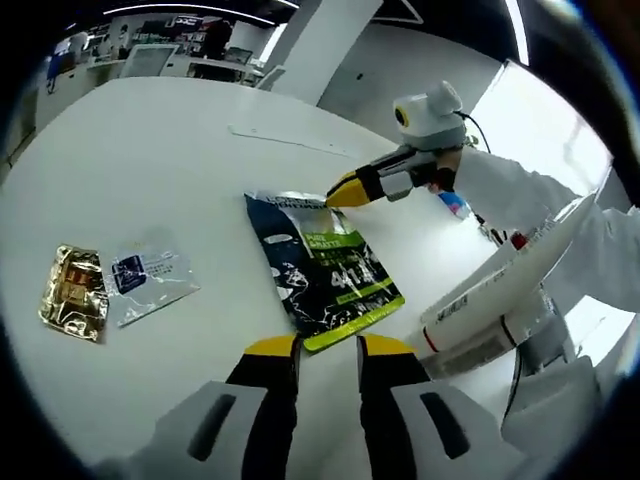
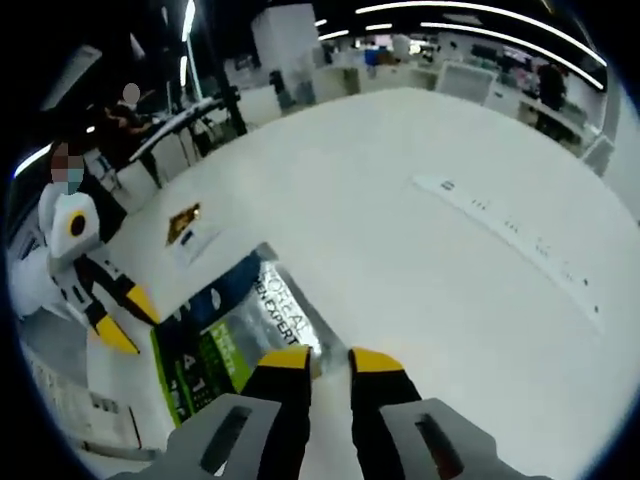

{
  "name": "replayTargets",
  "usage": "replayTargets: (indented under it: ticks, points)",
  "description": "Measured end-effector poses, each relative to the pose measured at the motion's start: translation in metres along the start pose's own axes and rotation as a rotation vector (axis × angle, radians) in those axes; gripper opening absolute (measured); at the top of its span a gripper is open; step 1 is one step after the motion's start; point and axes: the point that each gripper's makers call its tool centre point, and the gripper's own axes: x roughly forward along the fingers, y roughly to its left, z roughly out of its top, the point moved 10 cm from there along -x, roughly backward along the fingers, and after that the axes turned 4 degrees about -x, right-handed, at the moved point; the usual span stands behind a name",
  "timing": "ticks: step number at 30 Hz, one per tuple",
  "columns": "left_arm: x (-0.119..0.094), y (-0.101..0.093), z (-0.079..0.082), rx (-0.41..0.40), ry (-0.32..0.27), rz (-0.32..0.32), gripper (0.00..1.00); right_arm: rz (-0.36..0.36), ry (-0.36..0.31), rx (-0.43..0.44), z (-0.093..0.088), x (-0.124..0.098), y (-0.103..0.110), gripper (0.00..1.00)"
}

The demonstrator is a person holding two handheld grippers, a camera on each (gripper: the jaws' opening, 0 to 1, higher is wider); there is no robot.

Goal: Arrange the skincare products in the storage area until every visible bottle or jar stands upright without overlapping.

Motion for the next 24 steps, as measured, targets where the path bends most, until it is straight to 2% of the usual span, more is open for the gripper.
replayTargets:
  ticks: [3,7,15,20,24]
  points:
    - [0.0,0.001,0.001,-0.019,-0.012,0.004,0.2,-0.011,-0.004,0.004,0.001,0.001,-0.003,0.0]
    - [0.004,0.008,0.002,-0.053,-0.031,0.004,0.17,-0.003,-0.012,0.013,0.001,0.002,0.0,0.0]
    - [0.01,0.003,0.001,-0.12,-0.059,-0.023,0.15,-0.002,-0.015,0.012,0.0,0.004,0.002,0.0]
    - [0.016,0.01,0.005,-0.147,-0.069,-0.035,0.13,-0.008,-0.027,0.011,-0.001,0.004,0.004,0.0]
    - [0.019,0.003,0.005,-0.174,-0.085,-0.046,0.13,-0.004,-0.032,0.021,-0.003,0.004,0.005,0.0]
